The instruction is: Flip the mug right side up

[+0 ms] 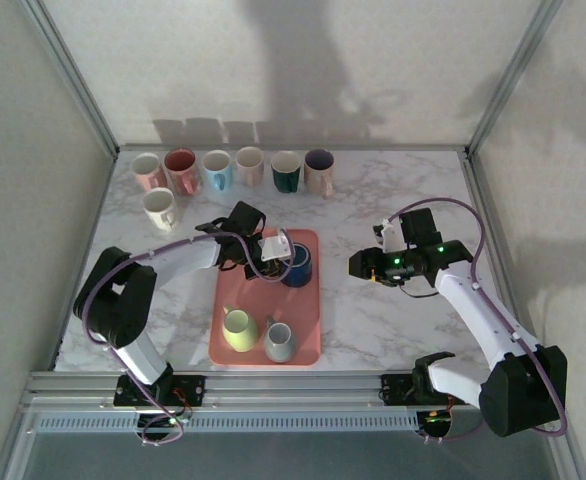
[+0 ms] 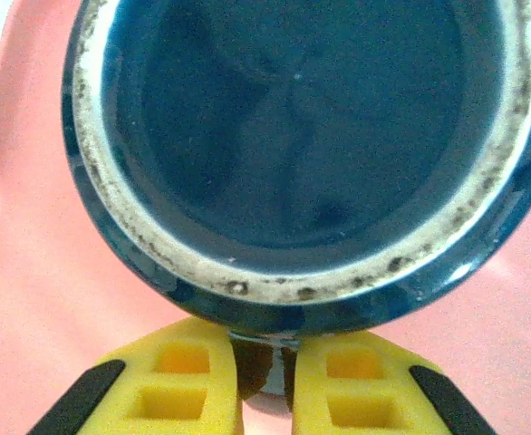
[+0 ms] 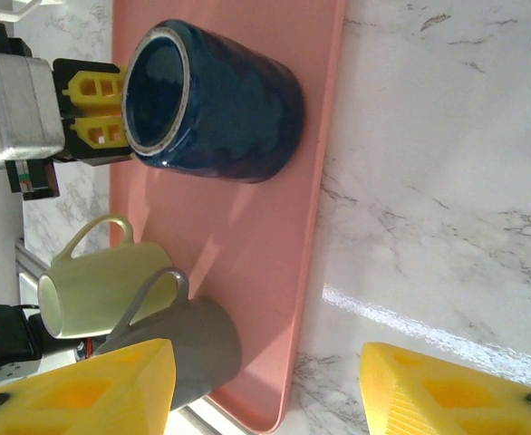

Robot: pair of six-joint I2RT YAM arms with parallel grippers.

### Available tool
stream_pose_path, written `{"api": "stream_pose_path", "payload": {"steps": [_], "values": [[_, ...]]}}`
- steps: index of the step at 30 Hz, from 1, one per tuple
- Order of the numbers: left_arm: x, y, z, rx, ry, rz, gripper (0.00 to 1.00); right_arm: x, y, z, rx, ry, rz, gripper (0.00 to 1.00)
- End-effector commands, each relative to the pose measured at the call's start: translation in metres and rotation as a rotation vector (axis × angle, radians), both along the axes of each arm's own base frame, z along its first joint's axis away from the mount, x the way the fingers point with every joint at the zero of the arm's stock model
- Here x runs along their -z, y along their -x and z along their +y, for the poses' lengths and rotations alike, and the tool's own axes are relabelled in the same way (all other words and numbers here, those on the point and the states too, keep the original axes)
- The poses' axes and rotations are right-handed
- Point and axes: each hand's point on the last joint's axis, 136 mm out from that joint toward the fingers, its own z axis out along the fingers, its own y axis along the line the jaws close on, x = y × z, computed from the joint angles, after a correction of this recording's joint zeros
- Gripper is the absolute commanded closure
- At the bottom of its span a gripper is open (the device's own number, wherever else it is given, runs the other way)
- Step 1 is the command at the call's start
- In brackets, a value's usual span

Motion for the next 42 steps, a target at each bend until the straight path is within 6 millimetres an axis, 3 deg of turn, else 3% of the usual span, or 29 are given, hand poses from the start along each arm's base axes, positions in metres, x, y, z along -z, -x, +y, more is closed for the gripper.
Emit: {"api": "stream_pose_path", "payload": {"steps": [1,7,15,23,31,36,42], "values": [[-0.051,-0.005,-0.021,-0.108,0.192,0.005,1.00,0.000,0.004,0.001,-0.010,-0.019,0.003,0.43],[-0.082,-0.003,-0.023,-0.238,0.327,0.040,1.00,-0.006,0.003,0.006,-0.017,-0.055,0.002,0.44],[-0.123,0.011,-0.023,-0.278,0.494,0.036,1.00,-0.020,0.001,0.012,-0.032,-0.106,-0.029,0.43],[-0.142,0.013,-0.016,-0.333,0.593,0.044,1.00,-0.029,0.002,0.017,-0.044,-0.153,-0.054,0.43],[-0.190,0.012,-0.015,-0.516,0.922,0.245,1.00,-0.042,0.006,0.024,-0.075,-0.224,-0.100,0.43],[-0.220,0.014,-0.001,-0.642,1.149,0.333,1.00,-0.056,0.007,0.035,-0.112,-0.323,-0.109,0.42],[-0.231,0.020,0.017,-0.744,1.310,0.410,1.00,-0.074,0.004,0.045,-0.128,-0.442,-0.106,0.41]]}}
